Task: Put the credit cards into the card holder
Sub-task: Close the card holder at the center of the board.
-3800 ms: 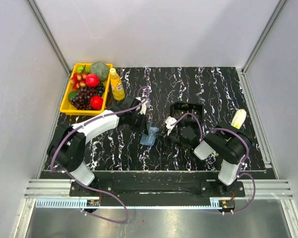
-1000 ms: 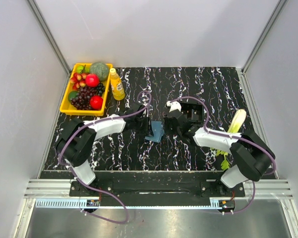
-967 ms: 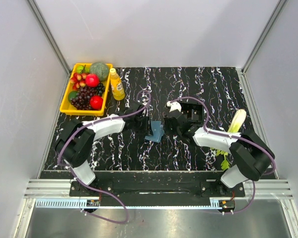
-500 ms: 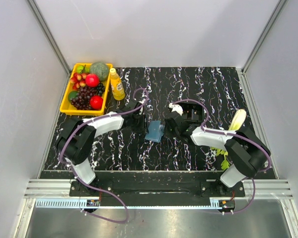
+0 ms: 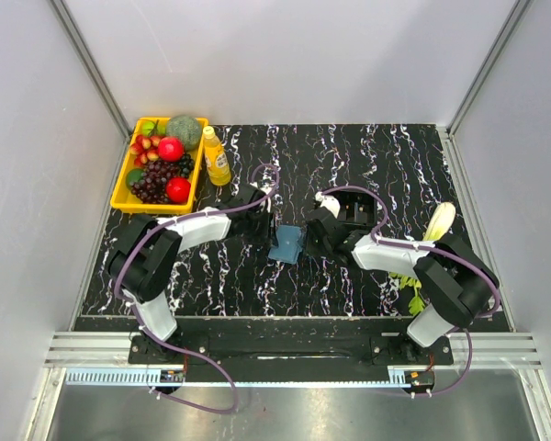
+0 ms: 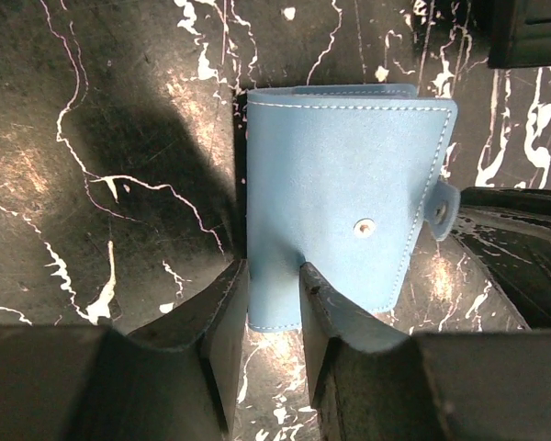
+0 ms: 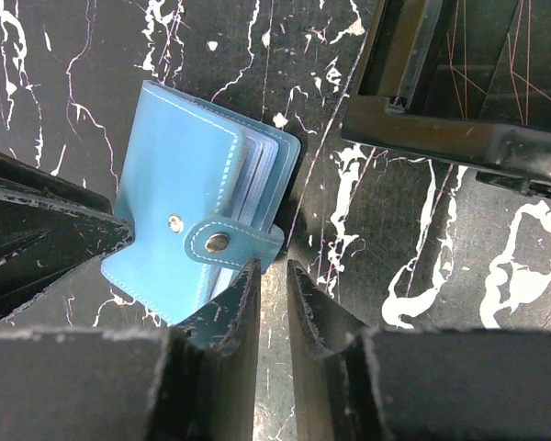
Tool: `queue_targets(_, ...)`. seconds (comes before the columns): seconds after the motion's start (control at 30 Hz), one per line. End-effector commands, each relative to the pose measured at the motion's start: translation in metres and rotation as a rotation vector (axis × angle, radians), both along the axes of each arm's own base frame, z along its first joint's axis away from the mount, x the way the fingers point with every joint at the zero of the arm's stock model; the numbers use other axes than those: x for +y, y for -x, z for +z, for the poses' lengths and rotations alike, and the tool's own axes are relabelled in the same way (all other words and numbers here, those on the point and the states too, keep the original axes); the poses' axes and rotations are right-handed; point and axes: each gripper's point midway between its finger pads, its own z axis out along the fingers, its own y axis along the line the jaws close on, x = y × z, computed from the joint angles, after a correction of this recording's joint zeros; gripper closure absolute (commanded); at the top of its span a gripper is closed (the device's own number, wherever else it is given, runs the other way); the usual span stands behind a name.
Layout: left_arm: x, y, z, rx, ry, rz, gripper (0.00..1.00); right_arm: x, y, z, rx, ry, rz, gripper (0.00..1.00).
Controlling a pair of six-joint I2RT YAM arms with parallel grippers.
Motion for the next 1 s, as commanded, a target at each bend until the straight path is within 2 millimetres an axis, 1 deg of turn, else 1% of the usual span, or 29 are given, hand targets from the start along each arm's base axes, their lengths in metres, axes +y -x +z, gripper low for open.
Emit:
queue_targets(0.0,-0.006,-0.004,-0.003,-0.007,-0.002,-0.033,0.67,0.000,-0.006,0.003,-0.017,-0.011,-0.032,0.77)
queue_targets(0.2,-0.007,0.005,-0.020,-0.004,-0.096,-0.066,0.70,0.012,-0.005,0.009,-0.028,-0.050,0.036,0.76)
queue_targets(0.27,-0.008,0.005,-0.021,0.003,-0.092,-0.056,0.71,0.017,-0.004,0.014,-0.043,-0.072,0.068,0.76)
queue_targets(0.37,-0.006,0.004,-0.021,0.009,-0.095,-0.019,0.71,0.019,-0.005,0.023,-0.079,-0.086,0.099,0.75)
queue_targets(0.47,-0.006,0.004,-0.021,0.015,-0.085,0.016,0.72,0.011,-0.012,0.028,-0.085,-0.069,0.065,0.73)
queue_targets(0.57,-0.007,0.006,-0.022,0.025,-0.065,0.036,0.73,0.008,-0.019,0.030,-0.058,-0.101,0.058,0.72)
queue_targets(0.67,-0.010,0.010,-0.021,0.033,-0.036,0.051,0.73,0.000,-0.024,0.039,-0.065,-0.137,0.031,0.70)
queue_targets(0.73,-0.012,0.009,-0.018,0.022,-0.011,0.057,0.73,0.004,-0.020,0.045,-0.063,-0.180,0.074,0.69)
queue_targets(0.8,-0.013,0.008,-0.016,0.018,-0.002,0.071,0.74,0.004,-0.016,0.047,-0.052,-0.199,0.068,0.70)
queue_targets(0.9,-0.012,0.008,-0.015,0.019,0.005,0.094,0.74,-0.006,-0.010,0.039,-0.023,-0.208,0.028,0.71)
queue_targets(0.97,-0.012,0.010,-0.016,0.025,0.009,0.102,0.74,-0.012,-0.011,0.028,0.011,-0.193,0.012,0.72)
